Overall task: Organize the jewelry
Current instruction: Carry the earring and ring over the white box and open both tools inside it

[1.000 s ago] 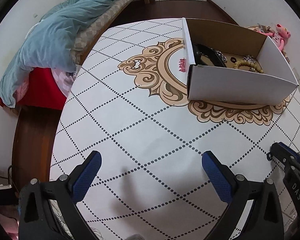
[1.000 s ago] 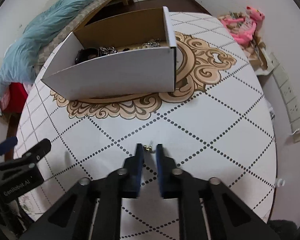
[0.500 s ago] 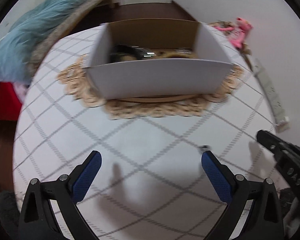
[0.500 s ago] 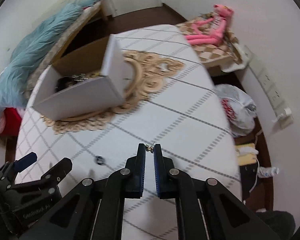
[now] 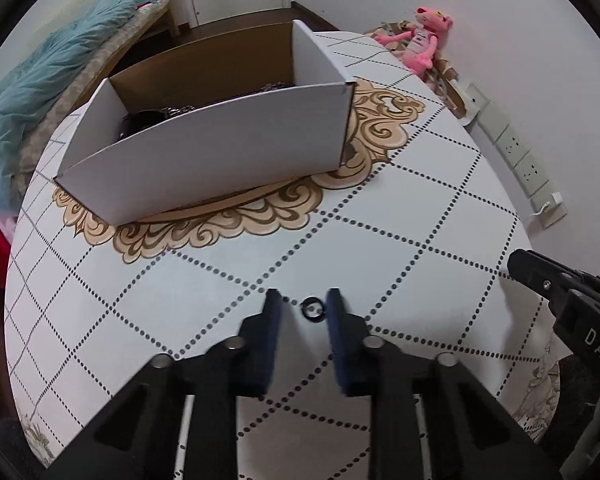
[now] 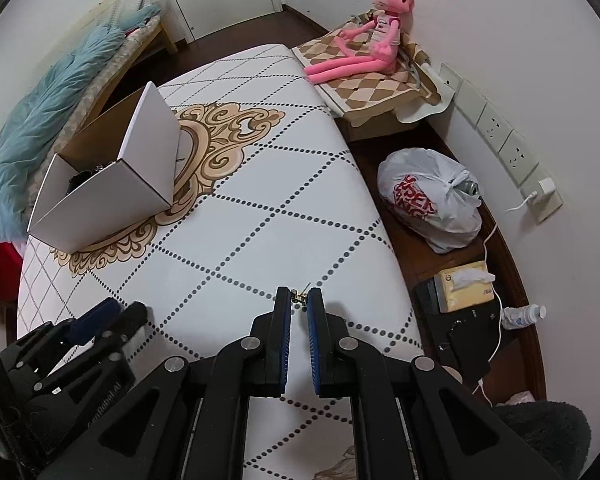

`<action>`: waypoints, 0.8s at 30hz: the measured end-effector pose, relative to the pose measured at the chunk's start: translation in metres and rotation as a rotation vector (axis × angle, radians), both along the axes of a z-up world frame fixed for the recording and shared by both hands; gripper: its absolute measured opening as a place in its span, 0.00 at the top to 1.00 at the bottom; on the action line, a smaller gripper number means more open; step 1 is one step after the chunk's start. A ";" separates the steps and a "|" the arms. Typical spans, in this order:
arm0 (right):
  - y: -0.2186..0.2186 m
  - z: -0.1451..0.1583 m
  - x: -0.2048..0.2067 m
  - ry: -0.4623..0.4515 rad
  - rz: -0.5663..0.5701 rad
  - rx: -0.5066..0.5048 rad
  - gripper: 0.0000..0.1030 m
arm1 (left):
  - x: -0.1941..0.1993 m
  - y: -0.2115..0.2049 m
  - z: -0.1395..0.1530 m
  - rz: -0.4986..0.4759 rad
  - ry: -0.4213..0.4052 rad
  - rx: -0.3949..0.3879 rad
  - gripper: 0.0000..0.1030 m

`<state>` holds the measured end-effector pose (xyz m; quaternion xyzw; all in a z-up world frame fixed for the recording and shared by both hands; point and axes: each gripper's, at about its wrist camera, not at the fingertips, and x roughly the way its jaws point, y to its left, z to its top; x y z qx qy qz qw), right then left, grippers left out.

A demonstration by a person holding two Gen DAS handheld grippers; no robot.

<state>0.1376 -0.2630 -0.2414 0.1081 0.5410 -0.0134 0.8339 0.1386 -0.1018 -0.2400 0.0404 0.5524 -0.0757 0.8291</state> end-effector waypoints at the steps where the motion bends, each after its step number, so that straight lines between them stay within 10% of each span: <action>1: -0.001 0.000 0.000 0.000 -0.002 0.001 0.91 | 0.001 0.000 0.000 -0.005 -0.002 -0.003 0.90; 15: 0.012 0.037 0.001 -0.058 0.046 0.069 0.91 | -0.005 0.037 0.061 0.027 -0.094 -0.100 0.90; 24: 0.072 0.084 0.078 -0.099 0.221 0.189 0.91 | 0.070 0.107 0.102 0.105 -0.075 -0.189 0.90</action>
